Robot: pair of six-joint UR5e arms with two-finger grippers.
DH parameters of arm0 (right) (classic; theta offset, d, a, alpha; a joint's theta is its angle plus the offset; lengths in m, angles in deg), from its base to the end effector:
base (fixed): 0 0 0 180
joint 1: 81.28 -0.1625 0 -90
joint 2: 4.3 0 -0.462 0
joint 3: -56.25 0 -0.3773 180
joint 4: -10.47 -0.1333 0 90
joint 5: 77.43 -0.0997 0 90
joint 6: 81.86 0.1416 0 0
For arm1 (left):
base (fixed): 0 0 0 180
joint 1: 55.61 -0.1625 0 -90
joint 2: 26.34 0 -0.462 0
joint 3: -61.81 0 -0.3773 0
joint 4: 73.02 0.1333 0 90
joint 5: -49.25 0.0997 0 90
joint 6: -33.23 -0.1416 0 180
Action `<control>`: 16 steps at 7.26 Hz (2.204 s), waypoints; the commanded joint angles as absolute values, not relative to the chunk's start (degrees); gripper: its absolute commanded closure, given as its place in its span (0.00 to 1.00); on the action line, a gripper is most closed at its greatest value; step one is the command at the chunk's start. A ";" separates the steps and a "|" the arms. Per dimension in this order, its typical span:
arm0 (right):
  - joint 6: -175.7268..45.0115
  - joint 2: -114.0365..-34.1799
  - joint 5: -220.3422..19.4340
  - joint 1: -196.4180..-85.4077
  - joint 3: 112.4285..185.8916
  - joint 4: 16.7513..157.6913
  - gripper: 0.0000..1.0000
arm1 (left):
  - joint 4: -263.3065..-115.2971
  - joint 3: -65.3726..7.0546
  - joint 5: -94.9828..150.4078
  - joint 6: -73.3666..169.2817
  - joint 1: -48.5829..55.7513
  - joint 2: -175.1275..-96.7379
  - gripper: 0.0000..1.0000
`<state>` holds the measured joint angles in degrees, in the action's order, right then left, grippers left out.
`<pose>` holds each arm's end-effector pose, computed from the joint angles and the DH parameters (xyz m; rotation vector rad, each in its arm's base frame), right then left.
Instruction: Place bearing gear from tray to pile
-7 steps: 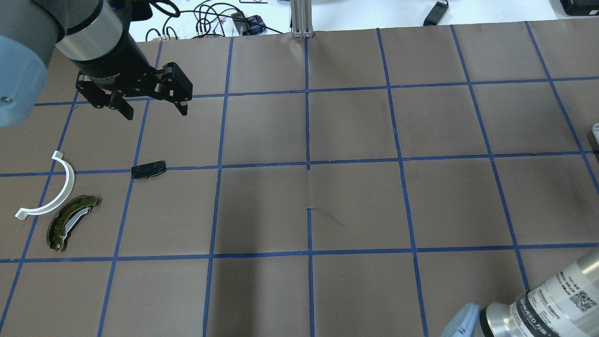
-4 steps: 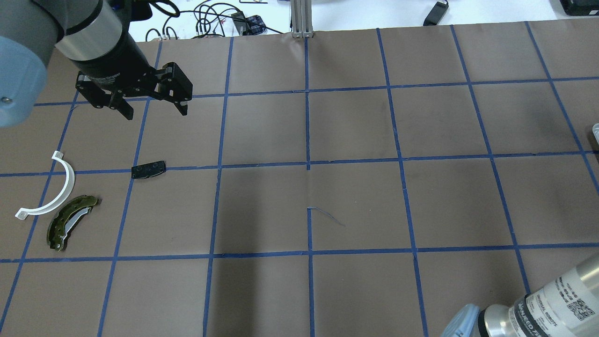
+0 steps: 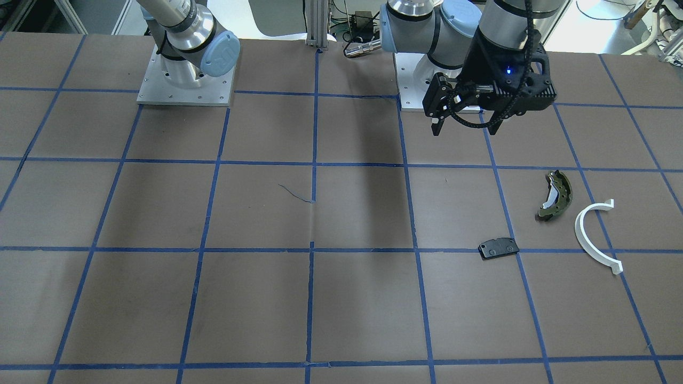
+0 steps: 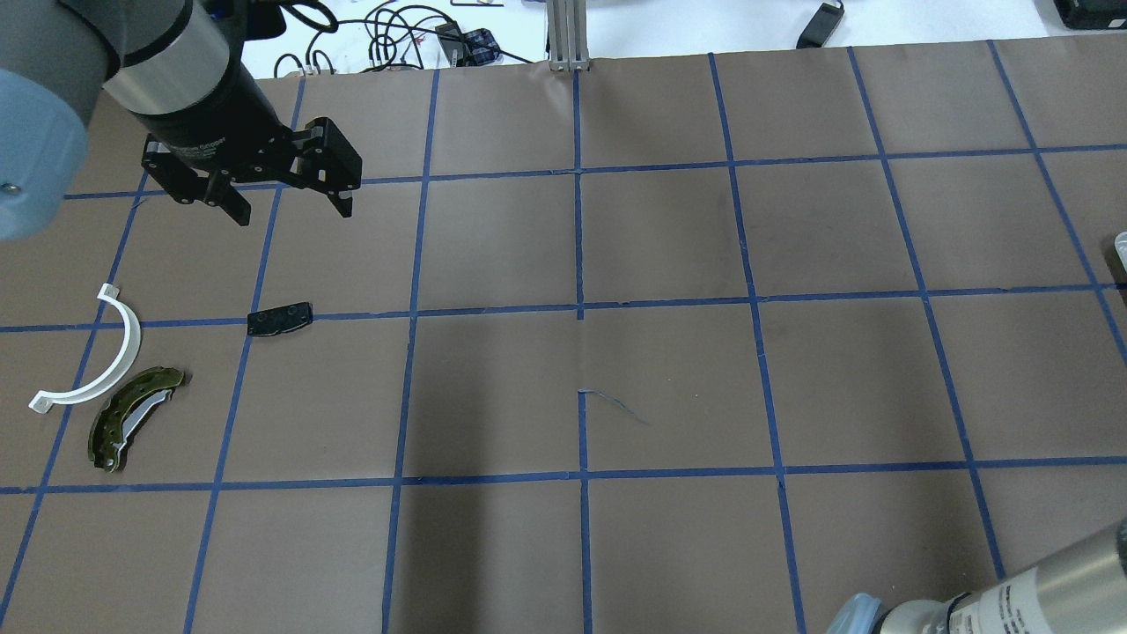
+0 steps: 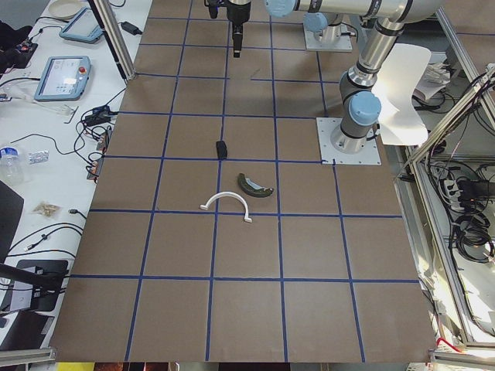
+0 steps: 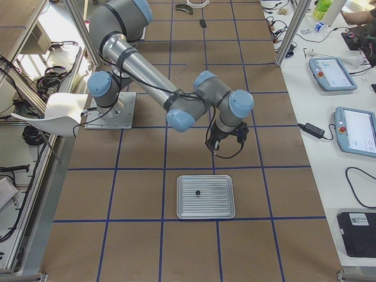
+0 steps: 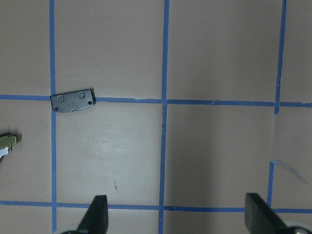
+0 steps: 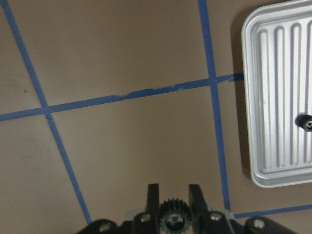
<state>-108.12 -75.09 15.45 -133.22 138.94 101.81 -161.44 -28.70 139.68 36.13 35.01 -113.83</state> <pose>-0.2664 -0.5449 0.3637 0.3088 3.0576 0.2815 -0.1373 -0.4637 0.5021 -0.0627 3.1338 -0.0983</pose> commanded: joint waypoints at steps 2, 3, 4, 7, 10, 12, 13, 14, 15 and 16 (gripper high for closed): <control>-86.33 -88.65 12.40 -148.63 148.17 101.18 1.00 | -161.44 -28.72 139.69 36.13 35.00 -113.88 0.00; -79.21 -89.89 11.70 -155.22 148.01 101.26 1.00 | -161.44 -28.72 139.69 36.13 35.00 -113.88 0.00; -71.56 -90.25 11.25 -159.98 148.27 101.27 1.00 | -161.44 -28.72 139.69 36.13 35.00 -113.88 0.00; -59.42 -87.46 7.85 -176.43 148.62 107.73 1.00 | -161.44 -28.72 139.69 36.13 35.00 -113.88 0.00; -52.69 -81.57 6.86 -186.20 149.06 114.44 1.00 | -161.44 -28.89 139.60 36.13 35.09 -113.79 0.00; -51.19 -76.31 4.93 -191.11 149.68 121.79 1.00 | -161.44 -28.89 139.51 36.13 35.00 -113.79 0.00; -51.10 -74.28 4.83 -193.15 149.77 124.35 1.00 | -161.44 -28.89 139.68 36.13 35.00 -113.70 0.00; -49.18 -72.26 4.75 -194.12 149.77 125.16 1.00 | -161.44 -28.89 139.60 36.13 35.00 -113.79 0.00; -48.99 -70.06 4.75 -195.44 149.86 128.65 1.00 | -161.44 -28.89 139.68 36.13 35.00 -113.70 0.00; -48.81 -67.87 4.57 -197.37 149.86 129.99 1.00 | -161.44 -28.89 139.69 36.13 35.09 -113.70 0.00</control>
